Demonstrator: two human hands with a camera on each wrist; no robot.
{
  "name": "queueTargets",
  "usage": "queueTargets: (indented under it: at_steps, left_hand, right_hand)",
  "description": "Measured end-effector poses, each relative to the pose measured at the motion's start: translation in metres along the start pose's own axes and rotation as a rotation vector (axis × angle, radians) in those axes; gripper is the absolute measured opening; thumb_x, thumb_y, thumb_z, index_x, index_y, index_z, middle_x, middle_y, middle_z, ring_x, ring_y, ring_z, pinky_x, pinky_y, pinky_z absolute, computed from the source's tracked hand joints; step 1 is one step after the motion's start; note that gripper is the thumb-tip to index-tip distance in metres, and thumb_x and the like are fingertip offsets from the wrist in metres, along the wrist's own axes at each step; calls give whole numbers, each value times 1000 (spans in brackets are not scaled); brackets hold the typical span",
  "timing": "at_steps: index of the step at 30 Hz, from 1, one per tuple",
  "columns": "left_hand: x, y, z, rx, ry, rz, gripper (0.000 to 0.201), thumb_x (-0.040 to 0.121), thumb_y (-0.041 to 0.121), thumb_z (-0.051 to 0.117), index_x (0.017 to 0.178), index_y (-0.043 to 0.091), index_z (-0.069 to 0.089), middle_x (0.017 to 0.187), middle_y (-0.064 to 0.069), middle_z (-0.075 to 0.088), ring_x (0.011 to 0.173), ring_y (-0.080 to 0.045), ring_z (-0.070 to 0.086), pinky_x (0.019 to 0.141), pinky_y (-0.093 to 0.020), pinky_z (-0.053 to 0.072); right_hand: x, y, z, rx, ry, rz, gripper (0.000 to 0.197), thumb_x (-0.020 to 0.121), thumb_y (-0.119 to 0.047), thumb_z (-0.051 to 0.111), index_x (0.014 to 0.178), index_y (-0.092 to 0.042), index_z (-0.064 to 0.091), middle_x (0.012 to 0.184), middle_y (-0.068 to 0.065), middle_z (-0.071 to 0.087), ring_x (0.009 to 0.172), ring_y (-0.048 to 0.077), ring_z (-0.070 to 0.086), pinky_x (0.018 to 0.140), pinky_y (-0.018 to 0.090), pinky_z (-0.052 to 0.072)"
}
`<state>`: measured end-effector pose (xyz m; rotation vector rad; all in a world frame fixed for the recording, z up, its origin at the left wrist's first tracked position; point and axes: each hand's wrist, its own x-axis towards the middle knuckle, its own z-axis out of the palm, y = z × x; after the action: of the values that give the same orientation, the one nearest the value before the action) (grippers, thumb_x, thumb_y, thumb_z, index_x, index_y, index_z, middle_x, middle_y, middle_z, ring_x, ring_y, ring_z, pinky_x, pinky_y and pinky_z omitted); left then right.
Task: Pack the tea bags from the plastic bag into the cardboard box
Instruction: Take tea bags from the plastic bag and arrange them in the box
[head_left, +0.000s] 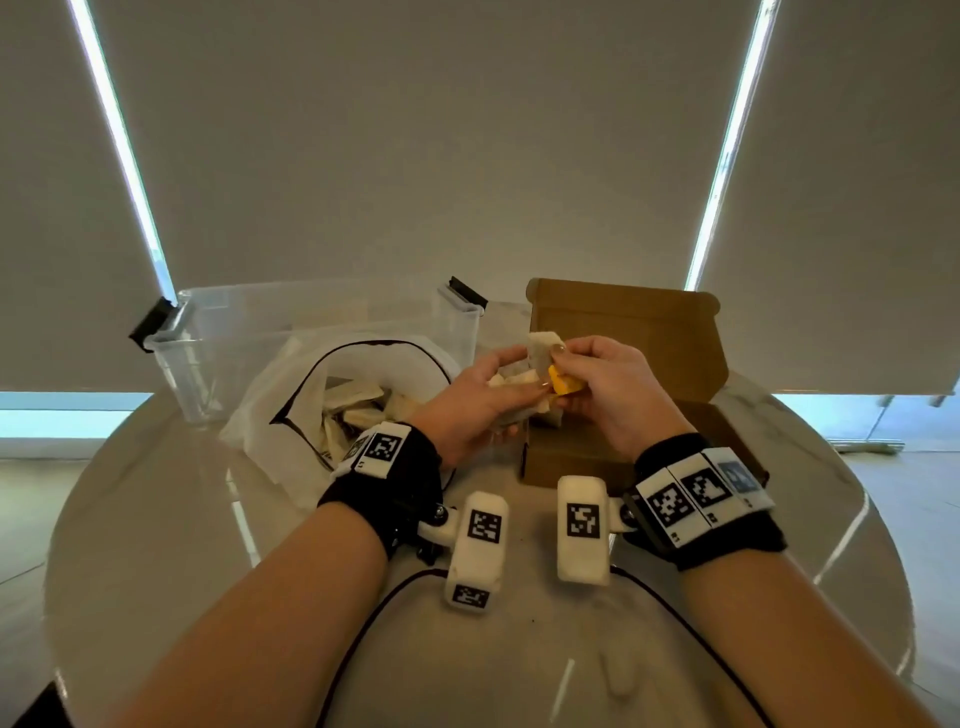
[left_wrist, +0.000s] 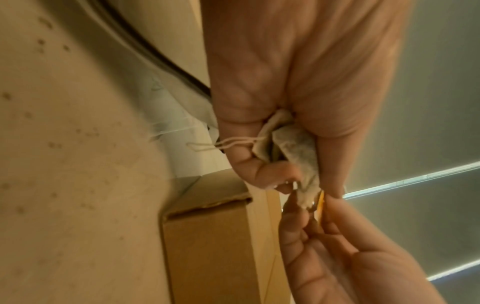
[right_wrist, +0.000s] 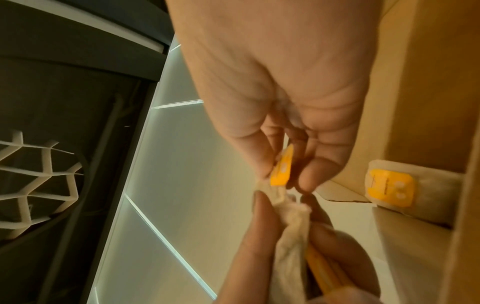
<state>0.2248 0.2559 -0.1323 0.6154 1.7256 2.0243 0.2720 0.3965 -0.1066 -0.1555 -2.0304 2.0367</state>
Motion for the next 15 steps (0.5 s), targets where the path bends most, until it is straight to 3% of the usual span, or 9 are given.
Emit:
queueTargets:
  at_steps: [2, 6, 10, 15]
  left_hand:
    - [0, 2, -1, -58, 70, 0, 37, 89, 13, 60, 124, 25, 55, 96, 0, 62, 75, -11, 59, 52, -21, 46]
    - [1, 2, -5, -190, 157, -20, 17, 93, 17, 55, 107, 23, 63, 89, -3, 60, 70, -12, 58, 52, -21, 45]
    - [2, 6, -7, -434, 241, -49, 5, 94, 19, 55, 98, 19, 58, 88, -8, 58, 68, -15, 58, 44, -19, 48]
    - [4, 7, -13, -586, 270, -27, 8, 93, 21, 57, 100, 18, 58, 87, -8, 54, 64, -13, 54, 40, -17, 44]
  right_hand:
    - [2, 1, -3, 78, 64, -4, 11, 92, -9, 56, 101, -13, 60, 100, 9, 62, 86, 18, 62, 68, 28, 53]
    - [3, 2, -6, 215, 118, -8, 25, 91, 4, 50, 110, -12, 54, 111, 10, 58, 100, 23, 62, 72, 29, 53]
    - [1, 0, -9, 212, 86, 24, 39, 88, 10, 47, 121, -10, 51, 110, 11, 57, 92, 21, 60, 67, 26, 52]
    - [0, -3, -13, 158, 69, 55, 34, 90, 6, 44, 115, -14, 56, 112, 11, 60, 88, 21, 61, 58, 27, 50]
